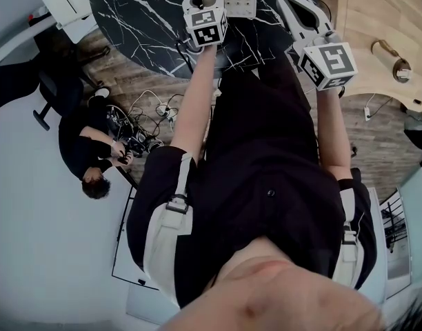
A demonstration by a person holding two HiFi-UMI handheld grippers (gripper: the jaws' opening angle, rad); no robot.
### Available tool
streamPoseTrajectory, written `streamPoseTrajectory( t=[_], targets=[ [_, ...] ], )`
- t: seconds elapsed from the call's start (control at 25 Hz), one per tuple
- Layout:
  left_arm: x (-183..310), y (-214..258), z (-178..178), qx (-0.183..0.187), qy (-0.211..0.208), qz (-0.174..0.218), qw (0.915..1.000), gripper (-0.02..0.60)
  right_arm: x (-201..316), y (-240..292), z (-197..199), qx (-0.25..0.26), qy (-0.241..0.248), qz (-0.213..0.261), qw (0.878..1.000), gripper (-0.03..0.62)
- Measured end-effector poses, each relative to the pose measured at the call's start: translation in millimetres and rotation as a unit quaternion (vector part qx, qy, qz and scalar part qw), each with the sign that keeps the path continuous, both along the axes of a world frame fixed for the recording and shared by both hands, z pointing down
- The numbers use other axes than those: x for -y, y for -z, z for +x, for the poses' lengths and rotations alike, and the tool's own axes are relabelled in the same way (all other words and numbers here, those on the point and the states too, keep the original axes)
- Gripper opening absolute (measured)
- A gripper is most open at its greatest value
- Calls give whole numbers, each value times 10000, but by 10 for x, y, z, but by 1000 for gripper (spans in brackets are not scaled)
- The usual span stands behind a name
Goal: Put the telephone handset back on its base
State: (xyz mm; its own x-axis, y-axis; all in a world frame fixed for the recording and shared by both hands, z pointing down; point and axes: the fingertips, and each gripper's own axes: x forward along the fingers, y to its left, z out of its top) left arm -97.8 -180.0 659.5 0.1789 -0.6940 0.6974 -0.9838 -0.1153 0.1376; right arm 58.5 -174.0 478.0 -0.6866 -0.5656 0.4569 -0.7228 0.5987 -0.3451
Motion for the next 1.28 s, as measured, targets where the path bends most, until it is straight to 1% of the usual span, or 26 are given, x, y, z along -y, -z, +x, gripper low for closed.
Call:
streamPoseTrajectory(
  t=[0.24,0.56,0.76,0.96,1.2,1.28],
  targets=[
    [-27,55,-12,85,-28,59,9999,232,-20,25,12,11,0,44,10000,31],
    [-83,317,-59,138,-33,314,9994,227,-74,130,-25,103,-40,164,9998,31],
    [-93,561,-134,181,-118,580,9981,212,-135,237,-94,185,-113,337,9992,31],
    [-180,852,-189,122,-172,856,9961,201,-258,372,-127,226,-236,509,9982,31],
    [-320,1242,-209,24,-307,1251,9917,179,-396,534,-138,253,-419,762,9959,31],
    [-365,1381,-198,16,-399,1392,9895,163,-436,598,-138,256,-476,862,9948,31]
  ],
)
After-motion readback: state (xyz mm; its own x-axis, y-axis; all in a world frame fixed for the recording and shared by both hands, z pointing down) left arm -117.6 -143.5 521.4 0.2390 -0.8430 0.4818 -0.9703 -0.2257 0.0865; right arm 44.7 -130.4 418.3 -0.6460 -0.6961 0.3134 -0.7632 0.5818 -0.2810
